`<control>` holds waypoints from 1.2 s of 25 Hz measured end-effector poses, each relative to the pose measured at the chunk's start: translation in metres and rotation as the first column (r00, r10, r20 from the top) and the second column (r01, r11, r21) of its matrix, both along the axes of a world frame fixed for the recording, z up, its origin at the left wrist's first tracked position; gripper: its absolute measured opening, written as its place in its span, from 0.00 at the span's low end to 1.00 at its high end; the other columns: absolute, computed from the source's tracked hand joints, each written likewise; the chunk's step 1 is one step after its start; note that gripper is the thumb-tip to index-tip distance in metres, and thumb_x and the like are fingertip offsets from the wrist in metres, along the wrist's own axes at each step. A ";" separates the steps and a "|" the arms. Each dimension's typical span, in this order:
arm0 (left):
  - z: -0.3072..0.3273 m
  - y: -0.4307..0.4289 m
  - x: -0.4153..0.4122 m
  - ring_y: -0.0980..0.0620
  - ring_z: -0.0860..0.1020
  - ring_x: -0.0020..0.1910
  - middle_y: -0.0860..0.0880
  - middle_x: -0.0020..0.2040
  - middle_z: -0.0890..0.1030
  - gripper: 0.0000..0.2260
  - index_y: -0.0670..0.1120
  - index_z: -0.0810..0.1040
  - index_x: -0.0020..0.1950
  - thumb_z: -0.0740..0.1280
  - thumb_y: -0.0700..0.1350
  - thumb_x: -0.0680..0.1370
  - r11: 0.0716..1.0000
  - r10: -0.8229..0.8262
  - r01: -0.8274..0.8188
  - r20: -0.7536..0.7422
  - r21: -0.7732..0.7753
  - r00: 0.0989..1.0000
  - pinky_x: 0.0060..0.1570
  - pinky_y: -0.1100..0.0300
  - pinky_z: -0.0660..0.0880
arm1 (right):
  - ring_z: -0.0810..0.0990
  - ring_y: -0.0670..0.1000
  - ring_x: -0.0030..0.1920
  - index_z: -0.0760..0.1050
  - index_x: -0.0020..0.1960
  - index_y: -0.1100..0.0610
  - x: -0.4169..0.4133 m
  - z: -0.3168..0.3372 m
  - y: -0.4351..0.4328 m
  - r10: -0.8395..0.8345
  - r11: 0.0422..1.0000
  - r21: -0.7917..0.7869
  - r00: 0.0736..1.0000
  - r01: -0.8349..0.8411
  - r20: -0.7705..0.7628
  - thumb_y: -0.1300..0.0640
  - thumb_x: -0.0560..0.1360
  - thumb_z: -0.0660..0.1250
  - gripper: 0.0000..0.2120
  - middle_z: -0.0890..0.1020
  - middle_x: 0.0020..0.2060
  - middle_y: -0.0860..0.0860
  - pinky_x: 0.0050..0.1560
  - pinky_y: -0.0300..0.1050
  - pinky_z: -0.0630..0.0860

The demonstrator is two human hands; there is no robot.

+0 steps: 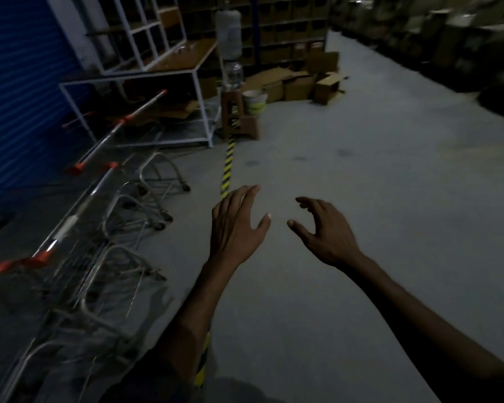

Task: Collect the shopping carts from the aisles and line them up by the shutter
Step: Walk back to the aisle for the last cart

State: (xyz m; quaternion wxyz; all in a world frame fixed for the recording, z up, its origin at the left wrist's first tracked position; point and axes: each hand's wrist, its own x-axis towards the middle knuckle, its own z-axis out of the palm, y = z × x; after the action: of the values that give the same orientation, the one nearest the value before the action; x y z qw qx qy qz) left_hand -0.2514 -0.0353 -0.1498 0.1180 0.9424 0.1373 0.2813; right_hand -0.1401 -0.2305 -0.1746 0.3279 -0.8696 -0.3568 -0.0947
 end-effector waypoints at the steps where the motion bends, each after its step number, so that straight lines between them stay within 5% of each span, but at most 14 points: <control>1: 0.002 -0.017 0.014 0.49 0.67 0.73 0.53 0.74 0.70 0.27 0.54 0.67 0.77 0.66 0.59 0.79 0.999 -0.030 0.030 0.009 0.017 1.000 0.69 0.49 0.62 | 0.74 0.51 0.64 0.67 0.73 0.46 0.008 0.002 -0.021 -0.045 0.999 -0.024 0.999 0.046 0.025 0.32 0.79 0.60 0.28 0.78 0.64 0.46 0.61 0.55 0.73; 10: 0.001 -0.228 0.152 0.52 0.74 0.66 0.55 0.63 0.79 0.17 0.54 0.77 0.64 0.67 0.58 0.77 0.951 -0.309 0.308 0.015 0.038 0.951 0.66 0.52 0.65 | 0.73 0.53 0.65 0.71 0.70 0.46 0.084 0.004 -0.252 -0.434 0.897 -0.065 0.899 0.437 0.057 0.35 0.79 0.63 0.24 0.78 0.64 0.46 0.61 0.53 0.68; 14: -0.005 -0.335 0.210 0.52 0.73 0.67 0.55 0.66 0.78 0.21 0.53 0.76 0.68 0.67 0.61 0.78 0.901 -0.435 0.435 0.014 0.014 0.900 0.66 0.52 0.65 | 0.73 0.52 0.66 0.71 0.70 0.46 0.111 0.002 -0.363 -0.558 0.827 -0.065 0.829 0.559 0.036 0.35 0.78 0.64 0.25 0.79 0.64 0.46 0.61 0.53 0.68; 20: -0.011 -0.477 0.287 0.52 0.71 0.71 0.54 0.70 0.76 0.29 0.53 0.73 0.74 0.64 0.68 0.77 0.786 -0.617 0.616 -0.007 0.047 0.787 0.66 0.52 0.65 | 0.72 0.53 0.67 0.70 0.71 0.46 0.140 0.000 -0.501 -0.740 0.669 -0.075 0.673 0.739 0.027 0.38 0.78 0.65 0.25 0.77 0.66 0.47 0.63 0.54 0.68; 30: -0.016 -0.656 0.452 0.51 0.75 0.66 0.54 0.69 0.77 0.25 0.55 0.72 0.73 0.65 0.63 0.78 0.520 -0.854 0.854 -0.023 -0.028 0.519 0.59 0.53 0.71 | 0.70 0.54 0.67 0.70 0.70 0.47 0.221 -0.009 -0.653 -0.909 0.398 -0.139 0.410 0.907 0.073 0.39 0.78 0.67 0.24 0.77 0.66 0.49 0.61 0.54 0.69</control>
State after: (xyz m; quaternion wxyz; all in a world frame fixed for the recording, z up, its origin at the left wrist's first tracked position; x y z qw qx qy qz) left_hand 0.2008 -0.6917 -0.1662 0.2446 0.8926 -0.3383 0.1702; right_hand 0.0808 -0.8831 -0.1835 0.1570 -0.9471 0.1690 -0.2231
